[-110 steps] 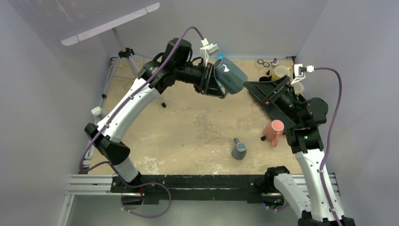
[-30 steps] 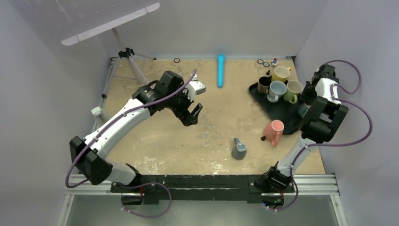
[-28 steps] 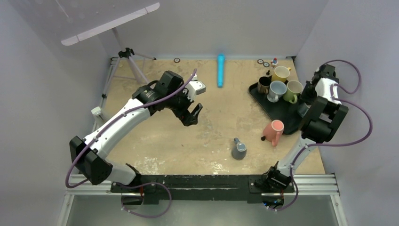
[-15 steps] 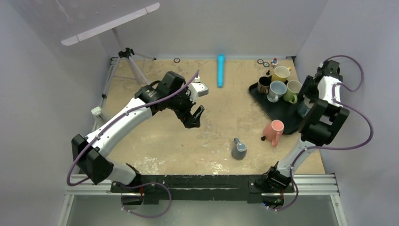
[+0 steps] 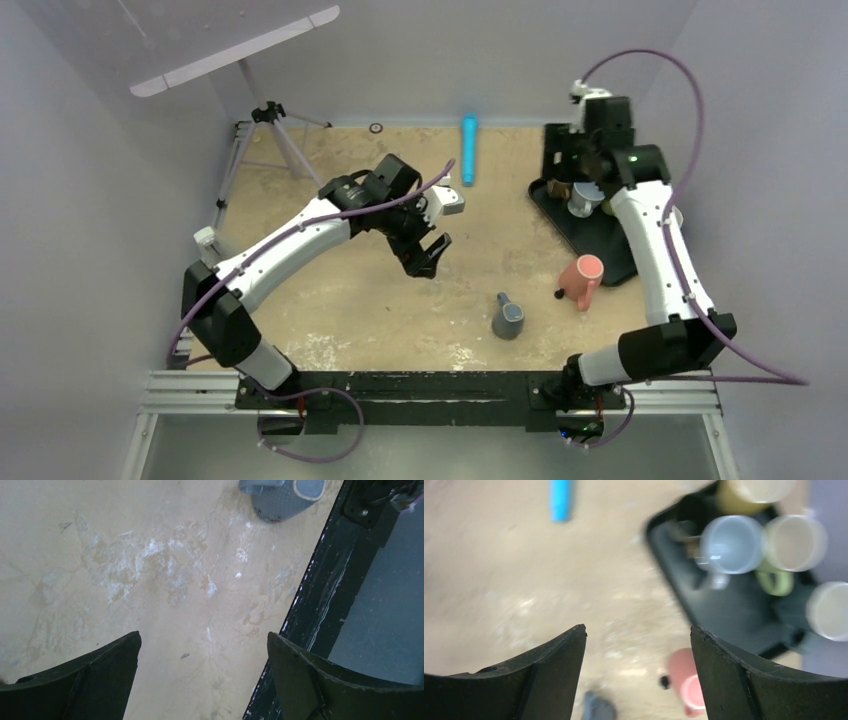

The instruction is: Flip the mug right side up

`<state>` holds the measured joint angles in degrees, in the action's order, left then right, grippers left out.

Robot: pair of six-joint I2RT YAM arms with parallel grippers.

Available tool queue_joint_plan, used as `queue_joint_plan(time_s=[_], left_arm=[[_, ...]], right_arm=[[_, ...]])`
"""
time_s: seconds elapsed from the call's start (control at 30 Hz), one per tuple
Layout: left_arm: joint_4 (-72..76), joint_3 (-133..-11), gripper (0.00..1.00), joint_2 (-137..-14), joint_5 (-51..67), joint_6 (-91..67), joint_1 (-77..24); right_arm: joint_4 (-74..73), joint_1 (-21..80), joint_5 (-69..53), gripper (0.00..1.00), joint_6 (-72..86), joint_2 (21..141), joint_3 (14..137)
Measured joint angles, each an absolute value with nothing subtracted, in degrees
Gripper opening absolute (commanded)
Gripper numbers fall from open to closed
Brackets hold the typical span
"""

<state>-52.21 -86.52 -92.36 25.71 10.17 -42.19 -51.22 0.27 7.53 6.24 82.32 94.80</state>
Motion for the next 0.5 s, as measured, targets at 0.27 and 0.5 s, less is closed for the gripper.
queue_joint_plan(time_s=[0.27,0.5], left_arm=[[-51.81,-78.11,1.0,-80.6,17.15,12.69,-36.42],[-50.15,-74.17,1.0,-74.28,14.26,12.4,-28.8]], right_arm=[[-60.38,24.29,6.13,0.79,12.08,86.48,88.07],[-64.4,40.49,2.13,0.77,13.93,99.55,83.05]])
